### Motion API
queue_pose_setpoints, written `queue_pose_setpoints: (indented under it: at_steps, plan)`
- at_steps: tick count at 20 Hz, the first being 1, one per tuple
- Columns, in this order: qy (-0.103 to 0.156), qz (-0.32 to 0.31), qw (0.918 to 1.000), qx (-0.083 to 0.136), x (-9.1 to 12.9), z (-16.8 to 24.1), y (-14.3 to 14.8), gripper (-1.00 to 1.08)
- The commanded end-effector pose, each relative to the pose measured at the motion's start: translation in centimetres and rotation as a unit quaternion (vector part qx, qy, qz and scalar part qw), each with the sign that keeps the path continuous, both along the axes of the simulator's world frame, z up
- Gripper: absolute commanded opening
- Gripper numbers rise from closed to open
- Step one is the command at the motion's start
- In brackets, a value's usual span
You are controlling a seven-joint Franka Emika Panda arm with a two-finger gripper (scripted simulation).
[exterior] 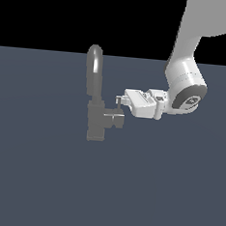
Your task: Turn on the faucet by rotating a designated handle.
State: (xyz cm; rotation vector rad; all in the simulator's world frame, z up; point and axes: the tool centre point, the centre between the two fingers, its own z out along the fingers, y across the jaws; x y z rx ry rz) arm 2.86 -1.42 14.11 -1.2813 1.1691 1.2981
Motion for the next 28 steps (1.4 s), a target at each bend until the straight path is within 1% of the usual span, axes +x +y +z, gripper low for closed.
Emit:
queue_pose_setpoints:
  at_steps: [1, 18, 19, 20, 28]
  plan:
    - [0.0, 0.0, 1.0, 0.0, 0.0, 0.0, 0.0, -1.0]
    - [0.0, 0.0, 1.0, 0.0, -4.8, 1.3, -0.4, -1.0]
    - [0.0, 0.0, 1.0, 0.0, -4.8, 1.3, -0.4, -1.0]
    - [-0.006, -0.003, 1.0, -0.002, -3.9, 1.4, -0.4, -1.0]
    - [-0.003, -0.001, 1.0, -0.001, -7.1, -0.1, -0.7, -1.0]
